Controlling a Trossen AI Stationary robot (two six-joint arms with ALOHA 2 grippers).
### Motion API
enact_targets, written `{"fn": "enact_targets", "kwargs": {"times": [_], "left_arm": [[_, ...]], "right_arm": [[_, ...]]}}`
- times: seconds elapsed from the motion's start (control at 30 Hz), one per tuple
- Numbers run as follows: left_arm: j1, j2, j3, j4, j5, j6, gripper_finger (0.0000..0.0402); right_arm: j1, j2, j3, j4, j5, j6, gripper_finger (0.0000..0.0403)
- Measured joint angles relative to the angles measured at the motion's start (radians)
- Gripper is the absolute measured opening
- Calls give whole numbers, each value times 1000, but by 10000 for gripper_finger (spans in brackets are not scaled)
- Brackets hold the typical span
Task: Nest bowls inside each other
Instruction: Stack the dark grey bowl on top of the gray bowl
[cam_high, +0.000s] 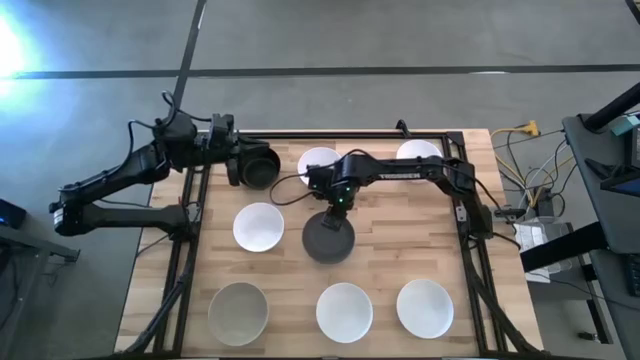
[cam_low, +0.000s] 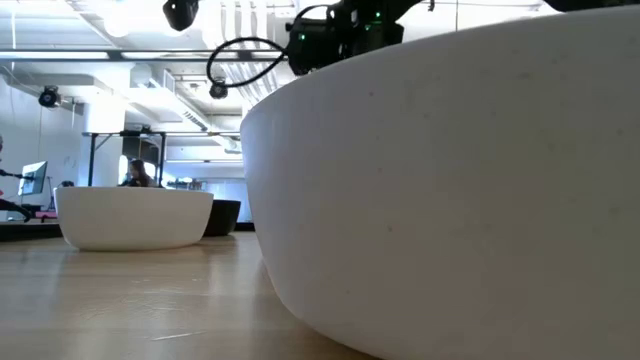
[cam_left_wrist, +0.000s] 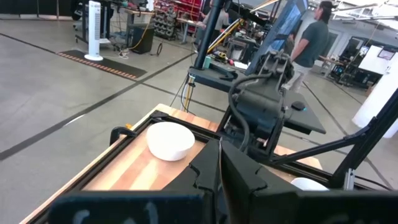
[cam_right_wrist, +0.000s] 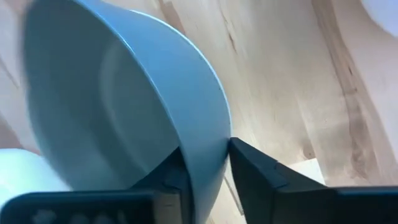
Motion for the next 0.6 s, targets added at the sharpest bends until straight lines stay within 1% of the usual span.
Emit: {"fn": "enact_targets", "kwargs": {"times": [0.4,0.6], "left_arm": [[0,-3,0,4,0,0,0],[0,-3,0,3,0,0,0]], "right_arm": [[0,-18,5,2,-1,7,169],[-5,-54,5,13,1,23,186]]}}
